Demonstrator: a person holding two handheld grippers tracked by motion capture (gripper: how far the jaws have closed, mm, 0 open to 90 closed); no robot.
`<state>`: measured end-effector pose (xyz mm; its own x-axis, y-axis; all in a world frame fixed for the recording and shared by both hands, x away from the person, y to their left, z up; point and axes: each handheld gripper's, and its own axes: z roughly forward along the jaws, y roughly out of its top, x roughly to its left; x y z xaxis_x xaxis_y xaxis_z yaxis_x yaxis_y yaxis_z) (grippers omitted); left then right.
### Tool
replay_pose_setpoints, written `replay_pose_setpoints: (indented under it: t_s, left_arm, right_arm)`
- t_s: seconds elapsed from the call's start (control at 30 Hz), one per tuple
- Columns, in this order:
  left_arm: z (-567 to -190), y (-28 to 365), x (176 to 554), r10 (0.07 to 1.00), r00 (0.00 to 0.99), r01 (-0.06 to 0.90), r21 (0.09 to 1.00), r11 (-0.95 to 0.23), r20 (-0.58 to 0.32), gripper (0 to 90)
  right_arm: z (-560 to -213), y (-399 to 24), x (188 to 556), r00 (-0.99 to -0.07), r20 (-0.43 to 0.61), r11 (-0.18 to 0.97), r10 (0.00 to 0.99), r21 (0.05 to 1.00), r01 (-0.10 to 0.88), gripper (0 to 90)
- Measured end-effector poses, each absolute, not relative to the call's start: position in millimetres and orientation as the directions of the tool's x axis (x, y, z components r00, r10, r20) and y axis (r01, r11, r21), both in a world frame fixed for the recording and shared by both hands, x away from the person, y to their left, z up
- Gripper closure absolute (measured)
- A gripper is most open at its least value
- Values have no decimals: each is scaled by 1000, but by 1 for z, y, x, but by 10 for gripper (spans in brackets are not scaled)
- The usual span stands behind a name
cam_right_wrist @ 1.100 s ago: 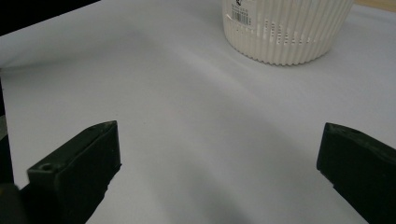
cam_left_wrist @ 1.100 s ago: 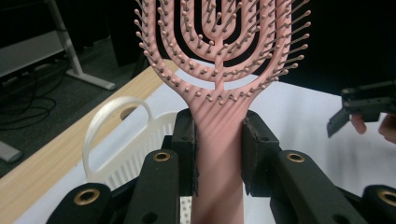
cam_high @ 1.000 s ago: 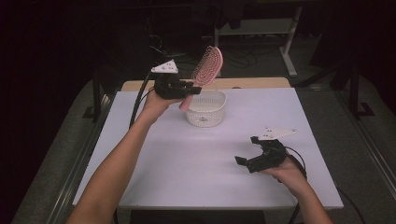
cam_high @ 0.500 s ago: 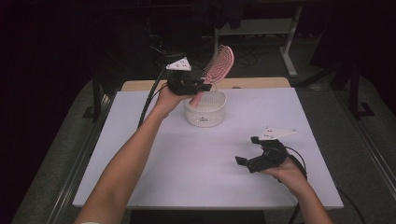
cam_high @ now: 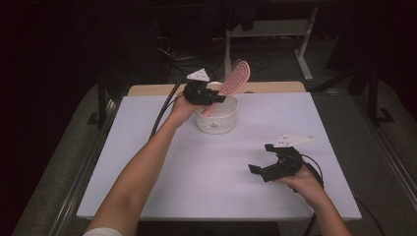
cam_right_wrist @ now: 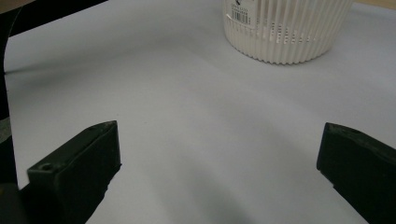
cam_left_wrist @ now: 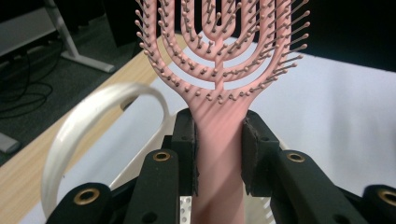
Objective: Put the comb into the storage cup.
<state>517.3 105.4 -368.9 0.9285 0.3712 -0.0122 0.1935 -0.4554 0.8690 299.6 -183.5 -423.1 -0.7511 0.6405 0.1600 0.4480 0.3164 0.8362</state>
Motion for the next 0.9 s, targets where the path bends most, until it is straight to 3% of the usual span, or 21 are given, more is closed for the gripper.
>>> replay_pose_setpoints:
  t_s: [0.73,0.9]
  left_arm:
    - [-387,92,517,369,929,204,791,-576,29,691]
    - [-385,93,515,382,923,204,786,-583,43,543]
  right_arm:
    - [-423,-183,300,-752,161,318,639,835,449,0]
    - [-423,-183,300,-753,159,317,638,837,445,0]
